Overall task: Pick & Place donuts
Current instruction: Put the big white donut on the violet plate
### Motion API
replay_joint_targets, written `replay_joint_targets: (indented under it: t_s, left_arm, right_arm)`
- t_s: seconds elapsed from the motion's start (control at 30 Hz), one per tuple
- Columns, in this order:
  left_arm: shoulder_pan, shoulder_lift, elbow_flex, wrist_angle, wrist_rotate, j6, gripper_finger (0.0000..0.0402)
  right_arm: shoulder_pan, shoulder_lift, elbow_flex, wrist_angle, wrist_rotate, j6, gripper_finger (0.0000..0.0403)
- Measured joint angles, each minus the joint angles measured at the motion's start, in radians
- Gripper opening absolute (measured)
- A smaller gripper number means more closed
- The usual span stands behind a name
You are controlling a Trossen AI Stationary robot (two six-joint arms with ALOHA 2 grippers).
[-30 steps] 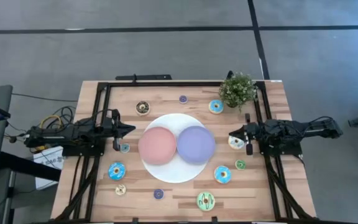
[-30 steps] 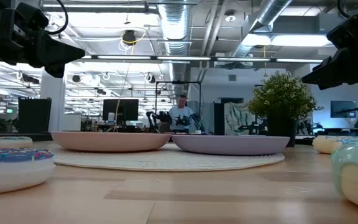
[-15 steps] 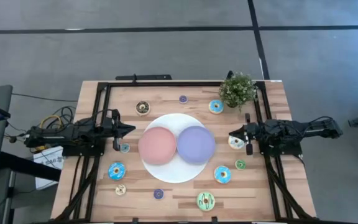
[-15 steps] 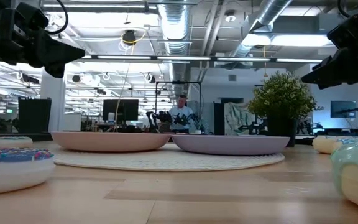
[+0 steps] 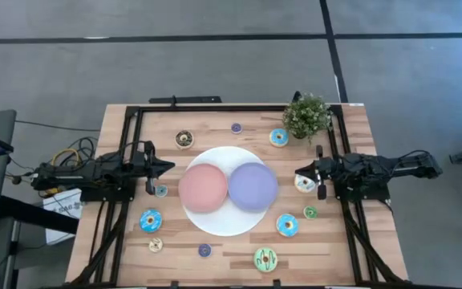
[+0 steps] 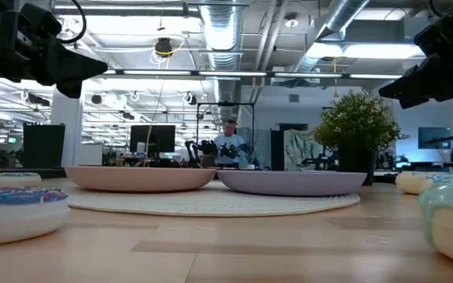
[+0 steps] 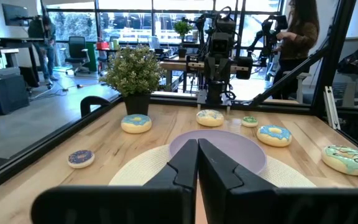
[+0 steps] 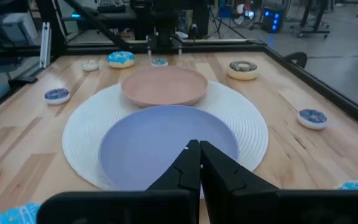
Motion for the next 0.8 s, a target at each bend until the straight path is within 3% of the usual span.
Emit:
replay_joint_targets:
  t_s: [0.53,0.8]
  left_arm:
    - [0.000,0.000,0.000,0.000,0.000,0.000,0.0004]
    - [0.000,0.000,0.000,0.000,0.000,0.000,0.0004]
  right_arm:
    - [-0.001,0.000,0.000,0.067,0.011,-0.048,0.0000]
    - [-0.001,0.001,0.000,0.088,0.144,-0.046,0.0000]
